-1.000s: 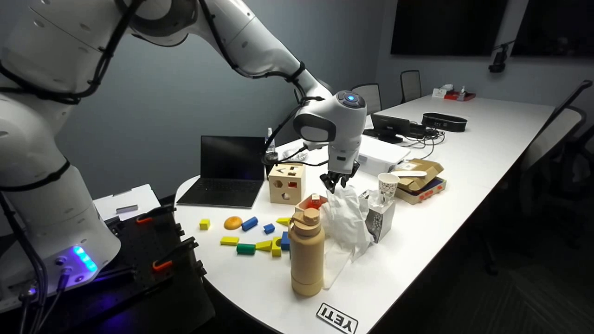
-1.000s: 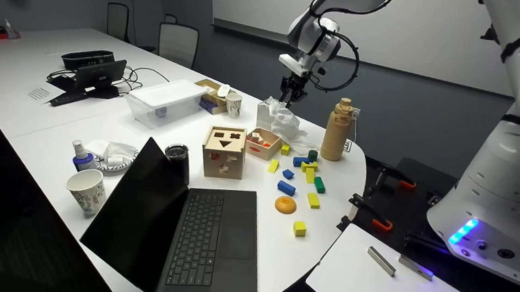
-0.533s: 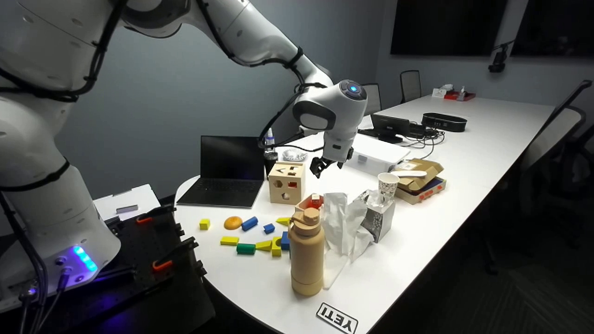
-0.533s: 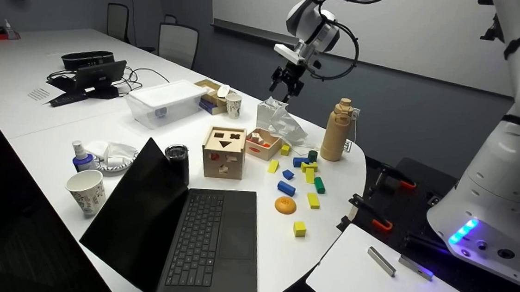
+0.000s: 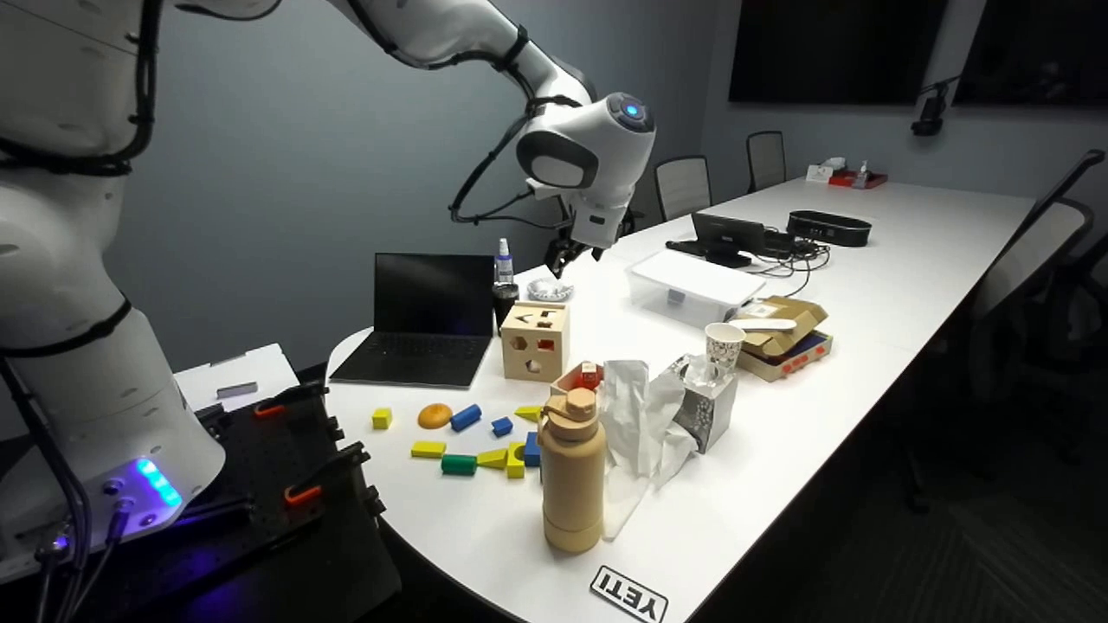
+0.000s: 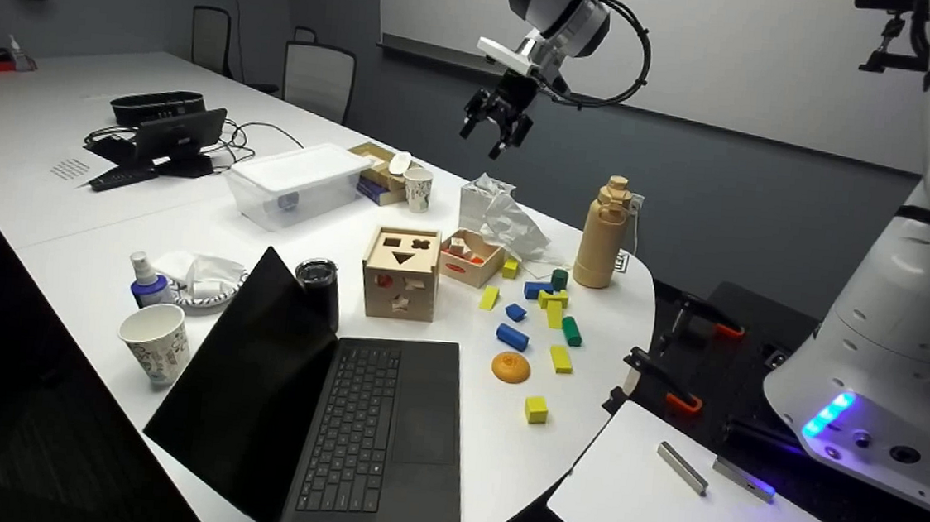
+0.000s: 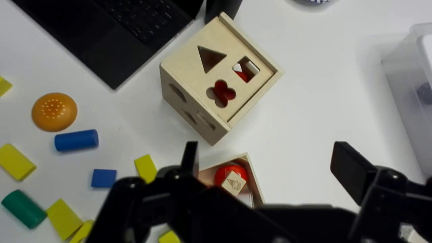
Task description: Use one white napkin to wipe the laptop.
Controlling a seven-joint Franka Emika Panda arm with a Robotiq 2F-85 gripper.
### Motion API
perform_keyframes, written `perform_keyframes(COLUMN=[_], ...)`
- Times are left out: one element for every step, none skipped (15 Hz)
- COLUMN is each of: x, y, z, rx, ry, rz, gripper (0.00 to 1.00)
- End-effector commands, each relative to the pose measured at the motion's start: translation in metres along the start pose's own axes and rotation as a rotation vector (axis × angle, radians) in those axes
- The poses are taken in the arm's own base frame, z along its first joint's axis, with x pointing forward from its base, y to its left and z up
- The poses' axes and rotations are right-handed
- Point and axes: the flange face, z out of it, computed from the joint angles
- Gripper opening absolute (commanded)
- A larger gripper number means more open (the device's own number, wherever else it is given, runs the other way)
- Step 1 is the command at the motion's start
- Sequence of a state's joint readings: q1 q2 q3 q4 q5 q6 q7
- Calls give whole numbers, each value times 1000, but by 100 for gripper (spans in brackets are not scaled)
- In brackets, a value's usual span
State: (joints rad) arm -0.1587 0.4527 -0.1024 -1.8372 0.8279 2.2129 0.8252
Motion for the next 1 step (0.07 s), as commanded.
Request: perform_keyframes(x=[-37], y=[18], z=[-2], rx=[-24], ry=[-41], rz=[-16], gripper=[100])
